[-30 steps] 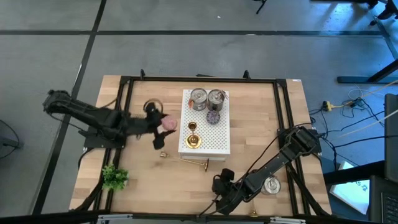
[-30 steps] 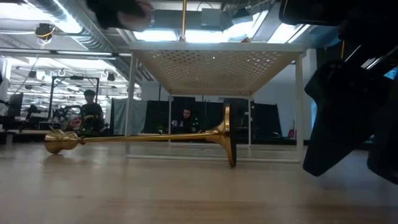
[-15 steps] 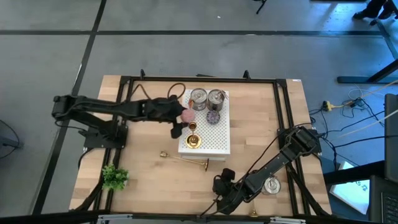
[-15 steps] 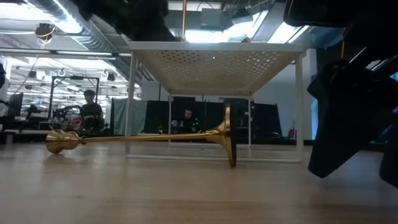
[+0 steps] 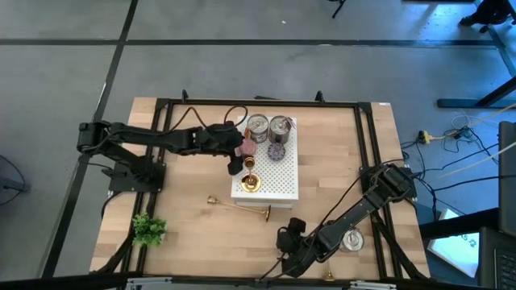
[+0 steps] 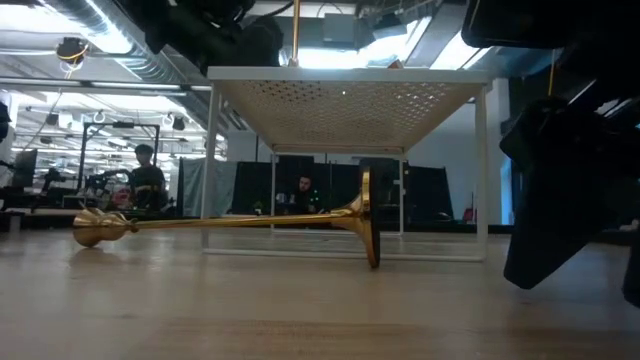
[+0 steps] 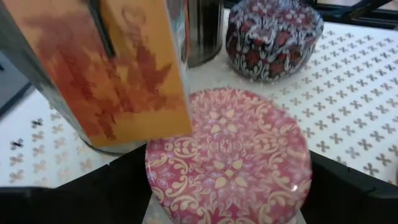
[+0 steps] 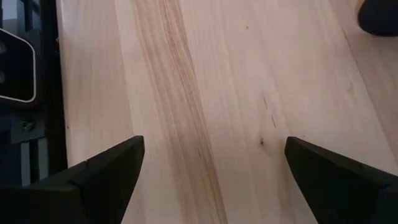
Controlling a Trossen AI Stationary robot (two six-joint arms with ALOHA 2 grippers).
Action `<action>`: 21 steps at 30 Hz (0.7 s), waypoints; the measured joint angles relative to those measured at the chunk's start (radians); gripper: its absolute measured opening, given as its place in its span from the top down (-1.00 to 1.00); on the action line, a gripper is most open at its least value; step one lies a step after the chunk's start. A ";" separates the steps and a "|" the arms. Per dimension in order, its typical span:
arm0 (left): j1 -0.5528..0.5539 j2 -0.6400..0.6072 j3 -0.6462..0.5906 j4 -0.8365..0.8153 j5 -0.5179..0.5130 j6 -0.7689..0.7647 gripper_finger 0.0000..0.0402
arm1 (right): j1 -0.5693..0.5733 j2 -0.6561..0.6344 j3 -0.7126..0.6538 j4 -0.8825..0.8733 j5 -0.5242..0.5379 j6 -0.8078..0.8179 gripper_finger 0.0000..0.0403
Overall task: Pick & Place candle stick holders
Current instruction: Put the pink scented candle on the shelf
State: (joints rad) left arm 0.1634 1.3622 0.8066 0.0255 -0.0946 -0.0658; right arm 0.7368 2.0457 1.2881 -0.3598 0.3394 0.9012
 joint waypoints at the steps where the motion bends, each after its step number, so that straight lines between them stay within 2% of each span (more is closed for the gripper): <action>1: -0.005 -0.003 0.000 0.001 -0.011 0.001 -0.62 | 0.000 0.000 0.000 0.000 0.000 0.000 -0.95; 9: -0.047 -0.007 0.000 -0.006 -0.025 0.002 -0.61 | 0.000 0.000 0.000 0.000 0.000 0.000 -0.95; 13: -0.069 -0.007 0.000 -0.005 -0.065 0.003 -0.61 | 0.000 0.000 0.000 0.002 0.000 0.004 -0.95; 21: -0.072 -0.007 0.000 -0.008 -0.069 -0.006 -0.62 | 0.000 0.000 0.000 0.005 0.000 0.006 -0.95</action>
State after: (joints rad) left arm 0.0914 1.3552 0.8066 0.0178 -0.1638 -0.0721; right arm 0.7368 2.0457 1.2881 -0.3549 0.3393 0.9071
